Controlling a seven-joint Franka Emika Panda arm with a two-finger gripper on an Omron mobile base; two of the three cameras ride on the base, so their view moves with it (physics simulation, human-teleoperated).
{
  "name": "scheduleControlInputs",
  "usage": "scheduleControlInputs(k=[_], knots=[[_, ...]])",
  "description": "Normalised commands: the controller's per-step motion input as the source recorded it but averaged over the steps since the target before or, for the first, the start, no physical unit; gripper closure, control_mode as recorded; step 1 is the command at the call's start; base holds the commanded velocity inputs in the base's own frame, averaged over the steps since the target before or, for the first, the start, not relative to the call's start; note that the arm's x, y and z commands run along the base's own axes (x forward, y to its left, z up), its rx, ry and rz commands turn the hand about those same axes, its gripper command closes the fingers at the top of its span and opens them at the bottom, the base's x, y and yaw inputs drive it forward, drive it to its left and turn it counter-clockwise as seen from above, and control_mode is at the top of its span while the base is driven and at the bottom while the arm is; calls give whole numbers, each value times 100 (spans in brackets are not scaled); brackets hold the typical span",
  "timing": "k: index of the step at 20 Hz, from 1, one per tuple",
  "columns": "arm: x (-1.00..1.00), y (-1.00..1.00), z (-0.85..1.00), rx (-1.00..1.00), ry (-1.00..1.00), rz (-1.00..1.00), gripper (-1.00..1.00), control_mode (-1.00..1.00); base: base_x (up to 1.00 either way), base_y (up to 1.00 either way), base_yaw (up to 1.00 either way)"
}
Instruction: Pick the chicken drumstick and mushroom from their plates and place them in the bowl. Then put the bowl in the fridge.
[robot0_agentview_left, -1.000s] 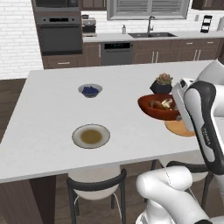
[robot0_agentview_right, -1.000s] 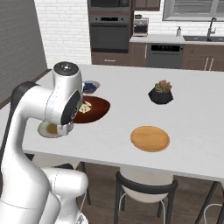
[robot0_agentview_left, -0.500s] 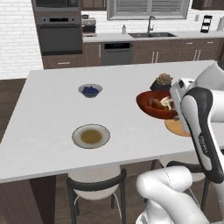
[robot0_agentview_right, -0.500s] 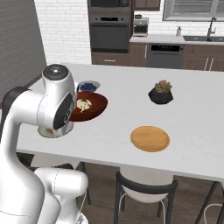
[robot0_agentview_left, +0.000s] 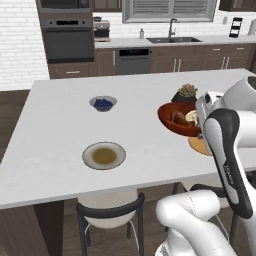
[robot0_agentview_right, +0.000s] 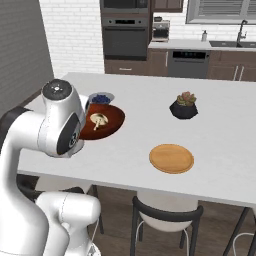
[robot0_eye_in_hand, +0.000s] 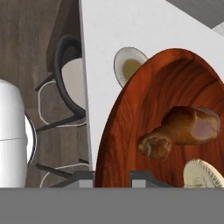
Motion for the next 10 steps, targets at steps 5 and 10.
scheduleControlInputs(k=[5, 10], knots=[[0, 0, 0, 0, 0, 0, 100, 100, -19, -2, -1], [0, 0, 0, 0, 0, 0, 100, 100, -100, -58, -15]])
